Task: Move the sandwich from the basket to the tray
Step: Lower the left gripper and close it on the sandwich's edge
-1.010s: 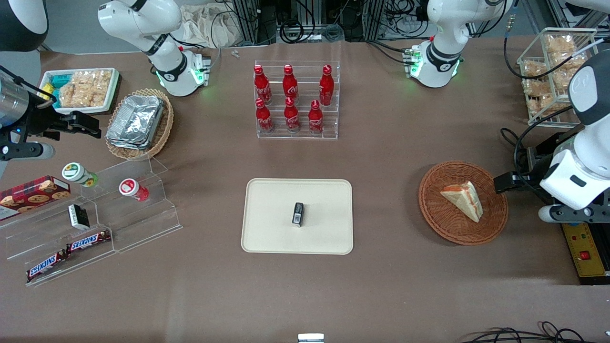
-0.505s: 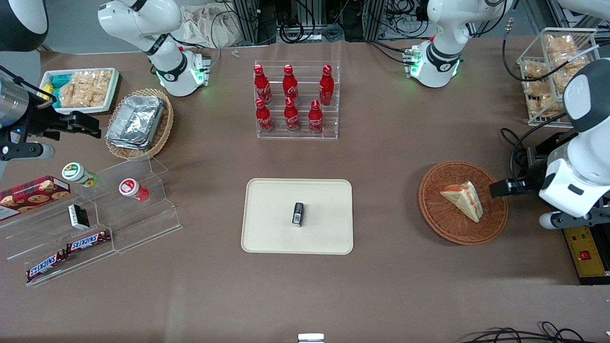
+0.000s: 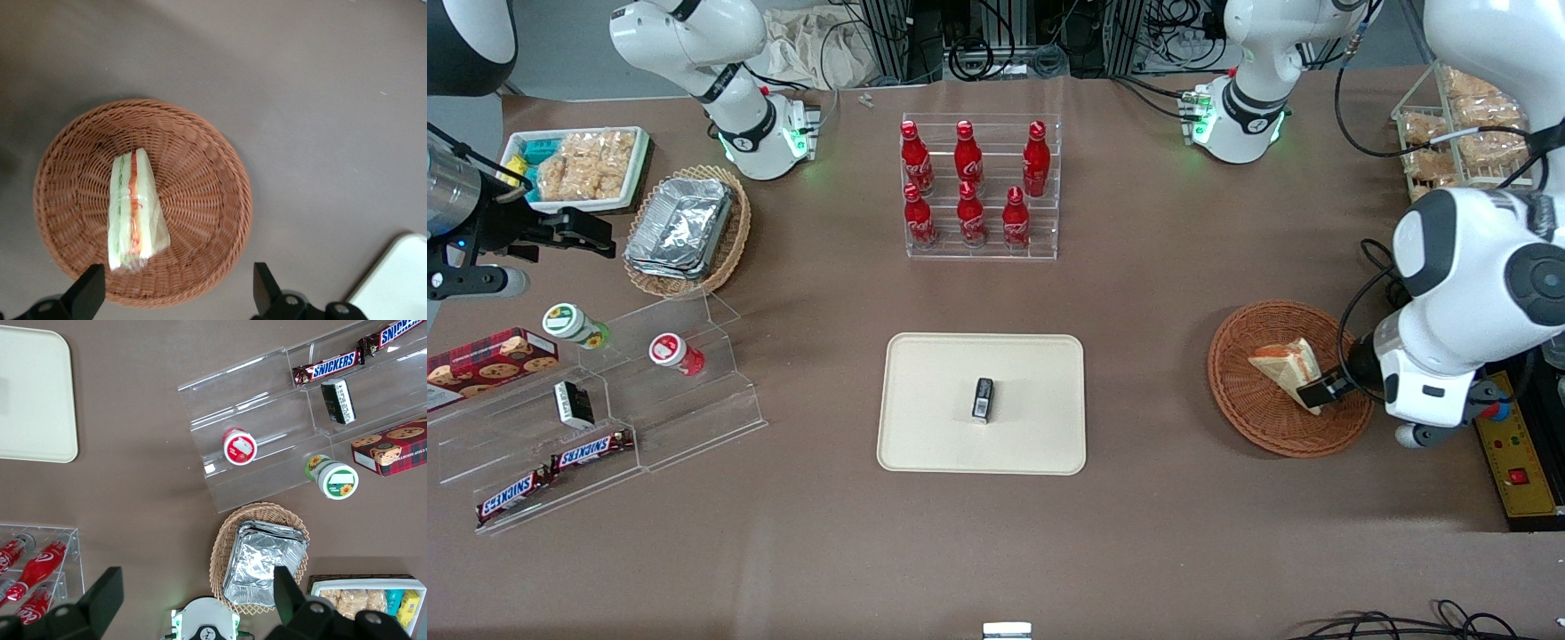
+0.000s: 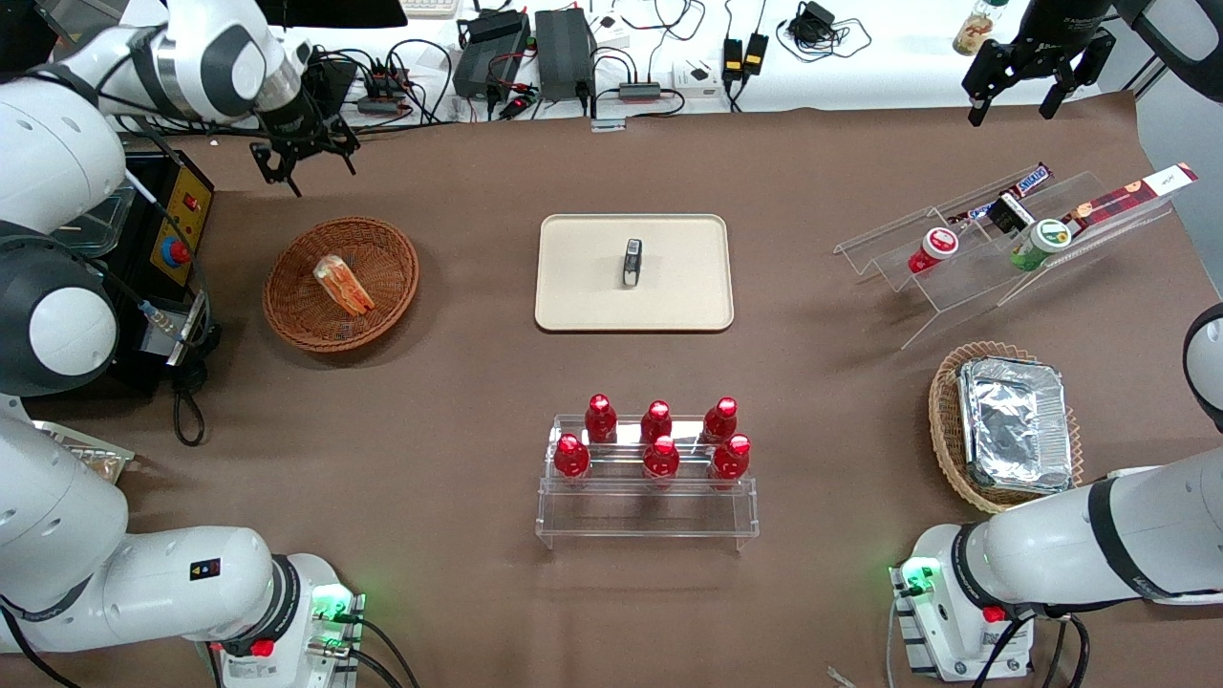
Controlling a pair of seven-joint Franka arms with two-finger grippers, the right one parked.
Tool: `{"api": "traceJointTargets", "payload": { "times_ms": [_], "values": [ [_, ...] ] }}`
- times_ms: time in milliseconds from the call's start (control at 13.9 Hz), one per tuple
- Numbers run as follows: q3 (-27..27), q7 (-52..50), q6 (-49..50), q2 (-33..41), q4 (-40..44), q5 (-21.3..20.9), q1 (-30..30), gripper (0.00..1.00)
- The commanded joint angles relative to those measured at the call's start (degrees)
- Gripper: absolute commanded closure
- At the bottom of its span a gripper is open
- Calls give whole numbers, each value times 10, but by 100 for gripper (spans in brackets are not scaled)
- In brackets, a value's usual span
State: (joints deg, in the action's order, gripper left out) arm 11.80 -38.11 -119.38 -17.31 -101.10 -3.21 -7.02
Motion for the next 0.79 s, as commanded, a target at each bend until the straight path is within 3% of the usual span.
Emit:
{"api": "traceJointTargets", "payload": {
  "times_ms": [0,361,722],
  "values": [
    [0,-43,-89,34,-101,3,-17,0],
    [-15,-84,-223,31,-225,-1,-19,0],
    [-18,-102,-233,5,-240,0,-19,0]
  ]
}}
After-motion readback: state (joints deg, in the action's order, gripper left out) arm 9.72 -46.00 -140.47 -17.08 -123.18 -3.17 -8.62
